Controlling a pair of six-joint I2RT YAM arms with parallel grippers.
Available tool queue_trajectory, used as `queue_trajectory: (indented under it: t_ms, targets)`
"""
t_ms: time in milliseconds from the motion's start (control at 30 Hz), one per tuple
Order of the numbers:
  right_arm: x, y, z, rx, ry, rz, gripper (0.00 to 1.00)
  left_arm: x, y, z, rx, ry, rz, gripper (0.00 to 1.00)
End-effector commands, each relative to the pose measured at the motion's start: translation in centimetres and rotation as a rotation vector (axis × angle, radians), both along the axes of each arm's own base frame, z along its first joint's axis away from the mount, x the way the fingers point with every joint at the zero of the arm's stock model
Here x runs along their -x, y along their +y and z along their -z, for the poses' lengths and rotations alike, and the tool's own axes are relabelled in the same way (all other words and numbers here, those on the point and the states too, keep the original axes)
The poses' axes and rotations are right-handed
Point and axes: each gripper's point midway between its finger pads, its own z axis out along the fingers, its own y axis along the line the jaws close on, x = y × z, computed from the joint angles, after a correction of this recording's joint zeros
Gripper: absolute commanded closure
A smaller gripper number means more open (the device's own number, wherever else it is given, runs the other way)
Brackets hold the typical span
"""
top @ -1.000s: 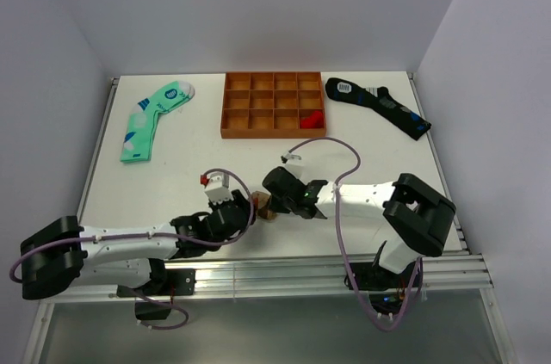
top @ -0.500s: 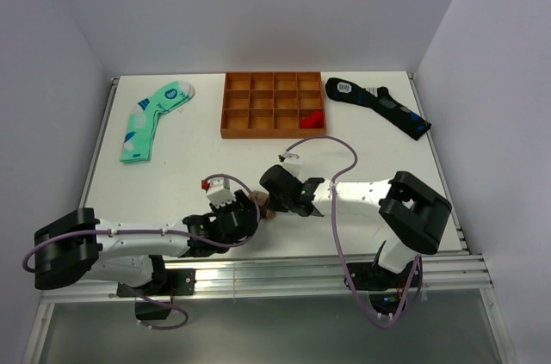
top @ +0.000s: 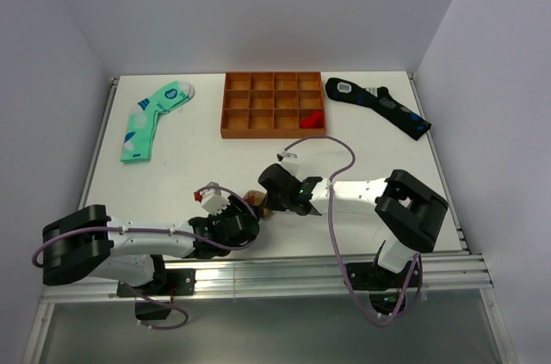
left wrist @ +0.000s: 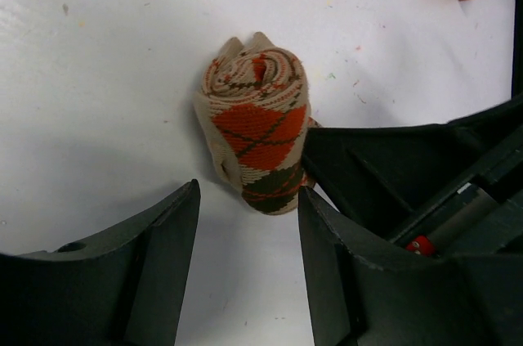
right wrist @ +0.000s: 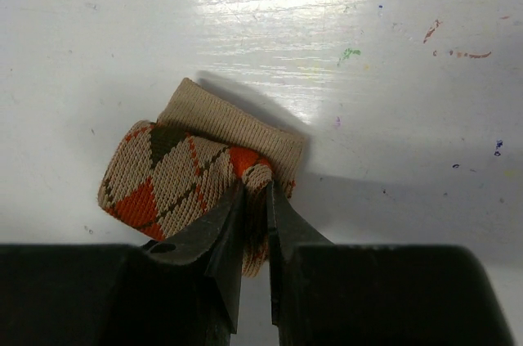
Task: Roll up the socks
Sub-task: Roll the sock at the center of the board.
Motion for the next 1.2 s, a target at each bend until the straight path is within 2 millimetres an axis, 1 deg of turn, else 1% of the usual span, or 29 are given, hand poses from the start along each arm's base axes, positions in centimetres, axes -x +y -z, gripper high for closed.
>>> queue_trajectory:
  t_ms: [0,67,133,300,333,533,767,967,1033,1100,1167]
  targets:
    - [5.1,-7.0,6.7,0.299,0.213,-0.031,1.0,-0.4,0.2,0.3,0.065,0.006,-0.086,0.43]
    - [5.2,-7.0,6.9,0.298,0.217,-0.035,1.0,-0.5,-0.1,0.4,0.079,0.004,-0.094,0.43]
    - [5.2,-6.9,6.9,0.296,0.219,-0.038,1.0,-0.6,0.1,0.8,0.074,0.012,-0.118,0.43]
    - [5.6,-6.9,7.5,0.285,0.244,-0.048,1.0,-1.0,0.5,1.0,0.084,0.001,-0.159,0.43]
    - [5.4,-6.8,7.5,0.276,0.244,-0.044,1.0,-1.0,0.5,1.0,0.091,0.002,-0.17,0.43]
    - [6.1,-7.6,8.1,0.297,0.285,-0.053,1.0,-1.5,1.4,1.5,0.098,-0.002,-0.219,0.42]
    - [6.4,-8.1,8.3,0.321,0.32,-0.067,1.0,-3.0,2.5,1.3,0.092,-0.011,-0.256,0.42]
    - [6.6,-7.7,8.3,0.324,0.353,-0.095,1.0,-3.9,3.0,1.4,0.061,-0.013,-0.26,0.42]
    - [6.7,-7.6,8.3,0.328,0.363,-0.105,1.0,-3.9,3.1,1.6,0.049,-0.007,-0.259,0.42]
    - [7.1,-7.4,8.4,0.31,0.388,-0.124,1.0,-3.9,3.1,1.8,0.041,-0.005,-0.255,0.42]
    - [7.0,-7.2,8.7,0.286,0.4,-0.135,1.0,-4.1,3.0,1.8,0.044,-0.005,-0.248,0.42]
